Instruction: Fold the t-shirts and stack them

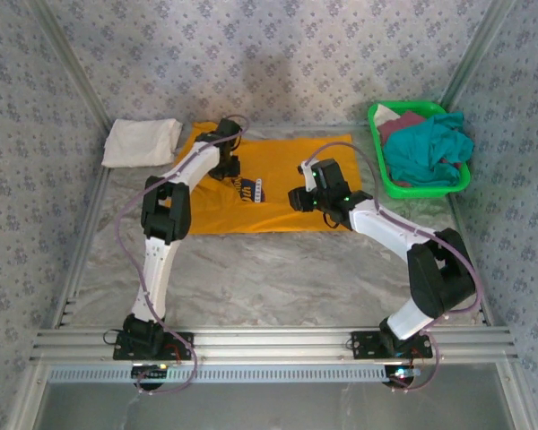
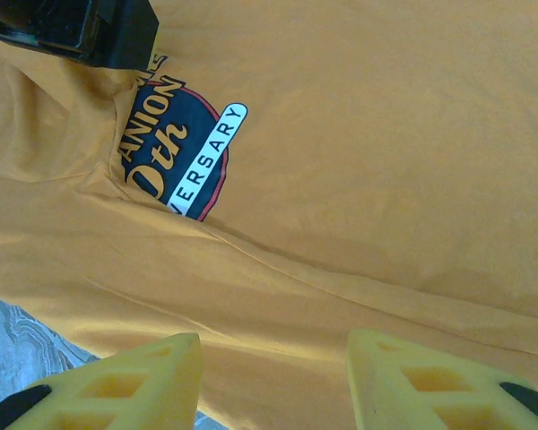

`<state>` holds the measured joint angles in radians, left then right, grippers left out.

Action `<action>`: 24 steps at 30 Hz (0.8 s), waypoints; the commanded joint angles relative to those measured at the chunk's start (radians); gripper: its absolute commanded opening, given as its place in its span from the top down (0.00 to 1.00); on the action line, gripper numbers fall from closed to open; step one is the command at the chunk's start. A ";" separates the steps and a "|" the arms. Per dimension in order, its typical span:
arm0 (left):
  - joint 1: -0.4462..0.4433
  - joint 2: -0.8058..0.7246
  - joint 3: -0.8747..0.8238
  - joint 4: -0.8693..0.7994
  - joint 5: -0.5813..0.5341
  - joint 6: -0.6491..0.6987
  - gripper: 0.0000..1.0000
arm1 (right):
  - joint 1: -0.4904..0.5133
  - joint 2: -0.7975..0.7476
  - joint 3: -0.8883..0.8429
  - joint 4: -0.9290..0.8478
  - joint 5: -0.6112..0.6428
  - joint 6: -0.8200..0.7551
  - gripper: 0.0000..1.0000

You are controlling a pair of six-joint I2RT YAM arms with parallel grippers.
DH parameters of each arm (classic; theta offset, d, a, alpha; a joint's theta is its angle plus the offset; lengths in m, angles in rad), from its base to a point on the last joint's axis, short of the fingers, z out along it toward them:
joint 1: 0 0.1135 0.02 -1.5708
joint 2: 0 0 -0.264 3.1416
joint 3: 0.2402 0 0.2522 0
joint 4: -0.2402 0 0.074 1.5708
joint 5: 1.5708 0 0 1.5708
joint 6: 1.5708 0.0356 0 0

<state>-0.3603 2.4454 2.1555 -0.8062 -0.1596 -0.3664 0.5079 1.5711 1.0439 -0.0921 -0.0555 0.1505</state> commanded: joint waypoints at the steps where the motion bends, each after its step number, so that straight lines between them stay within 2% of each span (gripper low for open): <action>1: -0.014 0.015 0.019 -0.034 -0.044 0.015 0.71 | -0.005 -0.014 -0.019 0.012 0.013 0.011 0.52; 9: -0.012 0.032 0.024 -0.028 -0.044 0.009 0.81 | -0.014 -0.029 -0.043 0.030 0.023 0.016 0.52; 17: -0.012 0.028 0.042 -0.025 -0.057 -0.002 1.00 | -0.021 -0.033 -0.048 0.029 0.024 0.017 0.52; 24: -0.025 -0.010 0.066 -0.030 -0.081 -0.002 1.00 | -0.025 -0.044 -0.047 0.023 0.025 0.017 0.52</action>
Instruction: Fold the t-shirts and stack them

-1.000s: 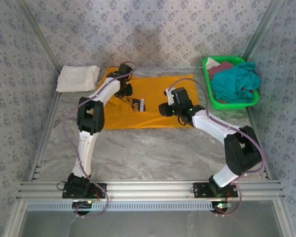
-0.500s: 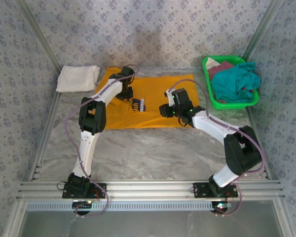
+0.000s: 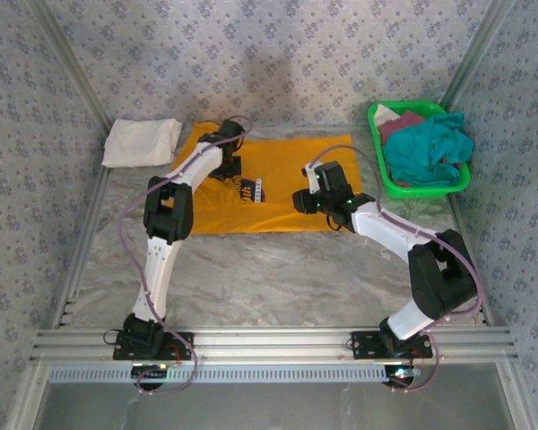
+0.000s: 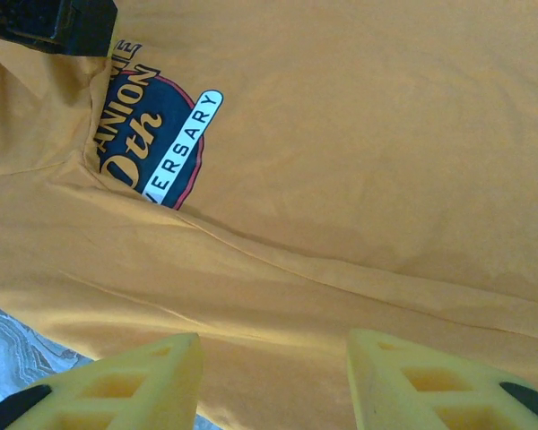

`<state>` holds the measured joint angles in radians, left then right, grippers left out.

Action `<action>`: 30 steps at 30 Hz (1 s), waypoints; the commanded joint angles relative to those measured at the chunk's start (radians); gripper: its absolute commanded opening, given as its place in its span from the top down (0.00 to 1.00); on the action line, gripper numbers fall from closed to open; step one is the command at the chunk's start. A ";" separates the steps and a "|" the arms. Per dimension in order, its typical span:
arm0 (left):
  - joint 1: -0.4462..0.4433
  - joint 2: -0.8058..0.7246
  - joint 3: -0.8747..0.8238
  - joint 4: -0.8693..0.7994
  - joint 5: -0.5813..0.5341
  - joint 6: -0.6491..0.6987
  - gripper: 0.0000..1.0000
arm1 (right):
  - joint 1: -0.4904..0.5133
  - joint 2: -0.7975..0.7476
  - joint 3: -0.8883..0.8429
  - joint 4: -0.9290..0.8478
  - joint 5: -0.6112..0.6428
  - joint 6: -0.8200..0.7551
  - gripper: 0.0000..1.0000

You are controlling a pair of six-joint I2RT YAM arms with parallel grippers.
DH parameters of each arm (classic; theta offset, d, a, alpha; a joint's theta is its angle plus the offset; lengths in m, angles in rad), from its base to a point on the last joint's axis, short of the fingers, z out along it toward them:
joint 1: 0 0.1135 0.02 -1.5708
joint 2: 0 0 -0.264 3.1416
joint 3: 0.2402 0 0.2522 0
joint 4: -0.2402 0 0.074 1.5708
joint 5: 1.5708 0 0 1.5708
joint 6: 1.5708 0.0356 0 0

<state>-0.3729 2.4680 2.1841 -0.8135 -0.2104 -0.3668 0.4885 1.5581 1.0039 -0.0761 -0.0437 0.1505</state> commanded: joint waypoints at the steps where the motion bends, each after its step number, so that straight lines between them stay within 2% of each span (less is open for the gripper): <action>1: -0.016 -0.039 0.037 -0.018 -0.034 0.002 1.00 | -0.007 -0.032 -0.006 0.006 0.013 0.017 0.52; 15: -0.084 0.023 0.123 -0.052 -0.043 0.092 1.00 | -0.009 -0.035 -0.004 0.004 0.010 0.026 0.51; 16: -0.086 0.026 0.126 -0.053 -0.047 0.091 0.94 | -0.010 -0.034 -0.004 0.005 0.006 0.026 0.51; 18: -0.085 0.026 0.128 -0.057 -0.053 0.091 0.58 | -0.010 -0.032 -0.001 0.003 0.002 0.029 0.51; 19: -0.085 0.022 0.126 -0.059 -0.064 0.088 0.48 | -0.010 -0.032 -0.001 0.001 -0.001 0.030 0.50; 20: -0.084 0.017 0.124 -0.059 -0.077 0.082 0.42 | -0.010 -0.032 0.002 -0.001 -0.002 0.032 0.50; 23: -0.081 -0.038 0.083 -0.049 -0.119 0.064 0.37 | -0.011 -0.032 0.009 -0.017 0.001 0.032 0.50; 25: -0.069 -0.124 -0.018 0.013 -0.113 0.042 0.34 | -0.013 -0.036 0.014 -0.029 0.008 0.033 0.50; 30: 0.014 -0.479 -0.518 0.344 -0.019 -0.081 0.31 | -0.058 -0.034 0.018 -0.075 0.024 0.120 0.49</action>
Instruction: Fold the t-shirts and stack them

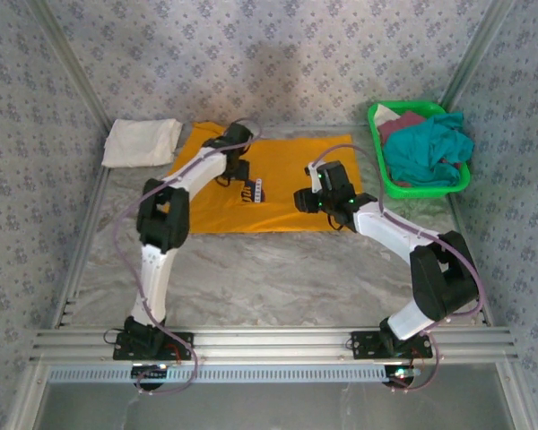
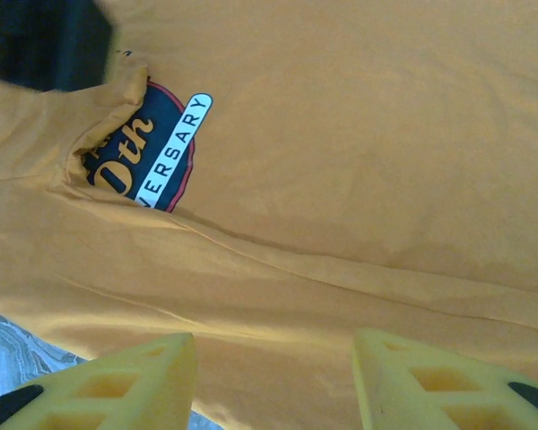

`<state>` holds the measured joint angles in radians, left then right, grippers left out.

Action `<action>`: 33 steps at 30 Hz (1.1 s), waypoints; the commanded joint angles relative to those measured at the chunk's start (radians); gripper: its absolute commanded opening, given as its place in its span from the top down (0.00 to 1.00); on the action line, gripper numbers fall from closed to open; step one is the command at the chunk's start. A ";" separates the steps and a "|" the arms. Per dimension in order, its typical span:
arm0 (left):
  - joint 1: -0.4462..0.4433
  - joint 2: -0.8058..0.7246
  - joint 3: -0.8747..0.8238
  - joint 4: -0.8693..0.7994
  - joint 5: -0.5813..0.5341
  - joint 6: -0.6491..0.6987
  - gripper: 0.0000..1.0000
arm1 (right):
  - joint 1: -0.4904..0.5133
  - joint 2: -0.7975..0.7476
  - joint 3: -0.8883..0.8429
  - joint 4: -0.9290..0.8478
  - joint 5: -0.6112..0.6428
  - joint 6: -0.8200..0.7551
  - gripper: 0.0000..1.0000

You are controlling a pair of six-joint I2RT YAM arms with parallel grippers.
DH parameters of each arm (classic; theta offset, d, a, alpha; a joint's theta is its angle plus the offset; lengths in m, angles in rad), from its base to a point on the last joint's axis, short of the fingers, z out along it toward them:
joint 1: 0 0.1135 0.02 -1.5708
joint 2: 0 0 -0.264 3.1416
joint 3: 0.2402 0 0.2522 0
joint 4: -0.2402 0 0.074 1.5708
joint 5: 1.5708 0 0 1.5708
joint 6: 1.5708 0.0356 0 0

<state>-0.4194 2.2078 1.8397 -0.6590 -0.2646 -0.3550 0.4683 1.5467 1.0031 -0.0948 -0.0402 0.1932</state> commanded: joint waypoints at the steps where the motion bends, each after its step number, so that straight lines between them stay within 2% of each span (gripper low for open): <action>1: 0.079 -0.276 -0.264 0.238 0.047 -0.124 0.31 | -0.072 -0.018 0.018 -0.074 -0.002 0.118 0.49; 5: 0.154 -0.465 -0.606 0.380 0.129 -0.215 0.34 | -0.187 -0.013 0.000 -0.125 -0.057 0.204 0.59; 6: 0.167 -0.491 -0.664 0.382 0.147 -0.222 0.35 | -0.198 -0.009 0.000 -0.151 -0.034 0.202 0.63; 7: 0.179 -0.505 -0.707 0.377 0.157 -0.219 0.35 | -0.206 -0.003 0.000 -0.173 -0.025 0.195 0.74; 9: 0.202 -0.516 -0.771 0.366 0.173 -0.223 0.35 | -0.224 0.016 -0.007 -0.193 -0.026 0.193 0.84; 12: 0.241 -0.514 -0.849 0.378 0.225 -0.238 0.35 | -0.246 0.075 0.007 -0.232 -0.028 0.193 0.88; 15: 0.251 -0.532 -0.909 0.403 0.231 -0.240 0.38 | -0.245 0.140 0.025 -0.248 -0.015 0.194 0.92; 17: 0.260 -0.533 -0.930 0.414 0.244 -0.243 0.38 | -0.244 0.180 0.041 -0.254 -0.022 0.200 0.99; 23: 0.284 -0.513 -0.990 0.413 0.270 -0.258 0.37 | -0.239 0.220 0.033 -0.260 -0.026 0.221 1.00; 27: 0.292 -0.568 -1.079 0.430 0.269 -0.275 0.37 | -0.234 0.160 -0.052 -0.266 -0.020 0.262 1.00; 33: 0.284 -0.664 -1.160 0.338 0.309 -0.332 0.37 | -0.206 0.015 -0.215 -0.305 -0.015 0.327 1.00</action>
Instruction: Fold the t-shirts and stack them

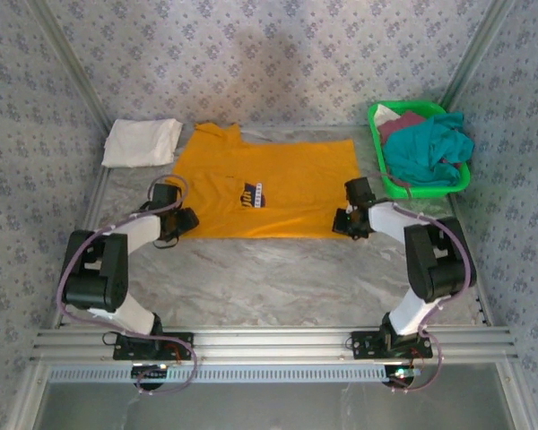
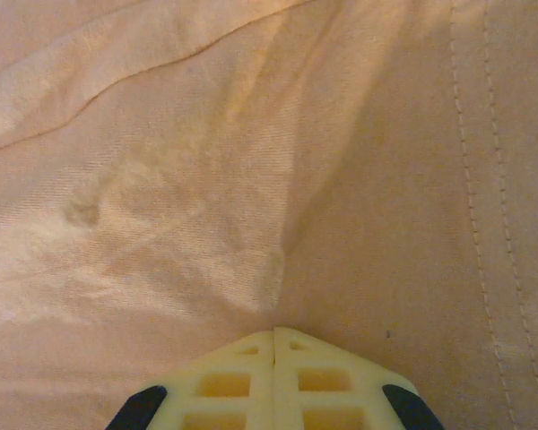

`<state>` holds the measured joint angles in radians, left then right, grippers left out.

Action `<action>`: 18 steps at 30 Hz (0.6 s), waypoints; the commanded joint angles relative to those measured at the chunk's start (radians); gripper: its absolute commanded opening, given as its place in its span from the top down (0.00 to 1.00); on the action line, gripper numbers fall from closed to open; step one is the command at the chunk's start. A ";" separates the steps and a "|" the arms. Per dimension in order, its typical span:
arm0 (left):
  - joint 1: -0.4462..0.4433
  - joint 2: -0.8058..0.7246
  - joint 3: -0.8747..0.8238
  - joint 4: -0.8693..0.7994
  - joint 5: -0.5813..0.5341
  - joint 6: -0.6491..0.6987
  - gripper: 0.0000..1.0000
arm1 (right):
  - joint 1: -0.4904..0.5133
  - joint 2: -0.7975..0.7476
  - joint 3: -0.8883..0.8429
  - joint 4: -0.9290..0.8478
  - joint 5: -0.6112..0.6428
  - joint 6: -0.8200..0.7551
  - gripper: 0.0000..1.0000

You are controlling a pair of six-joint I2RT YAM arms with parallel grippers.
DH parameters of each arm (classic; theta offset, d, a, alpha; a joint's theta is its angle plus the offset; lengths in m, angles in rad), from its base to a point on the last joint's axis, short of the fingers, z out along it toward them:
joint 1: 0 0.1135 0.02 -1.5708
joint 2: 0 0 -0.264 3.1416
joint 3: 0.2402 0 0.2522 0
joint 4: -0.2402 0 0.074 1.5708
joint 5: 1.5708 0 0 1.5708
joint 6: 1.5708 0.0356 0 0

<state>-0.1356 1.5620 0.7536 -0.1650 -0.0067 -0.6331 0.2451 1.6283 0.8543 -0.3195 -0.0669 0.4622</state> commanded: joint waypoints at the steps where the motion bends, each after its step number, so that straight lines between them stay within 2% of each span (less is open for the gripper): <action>1: -0.007 -0.040 -0.092 -0.177 0.048 -0.066 0.37 | 0.021 -0.089 -0.089 -0.086 0.013 0.070 1.00; 7: -0.064 -0.212 -0.175 -0.297 -0.024 -0.127 0.37 | 0.062 -0.243 -0.220 -0.126 0.028 0.149 1.00; 12: -0.070 -0.303 -0.084 -0.339 -0.038 -0.103 0.38 | 0.063 -0.307 -0.131 -0.169 0.053 0.130 1.00; 15: -0.070 -0.272 0.045 -0.322 -0.054 -0.059 0.38 | 0.055 -0.295 -0.043 -0.147 0.067 0.110 1.00; 18: -0.072 -0.156 0.177 -0.262 -0.043 -0.019 0.38 | 0.033 -0.191 0.076 -0.078 0.061 0.082 1.00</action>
<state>-0.1986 1.3293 0.8032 -0.4854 -0.0406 -0.7074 0.2943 1.3685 0.8234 -0.4519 -0.0296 0.5686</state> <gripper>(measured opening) 0.620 0.057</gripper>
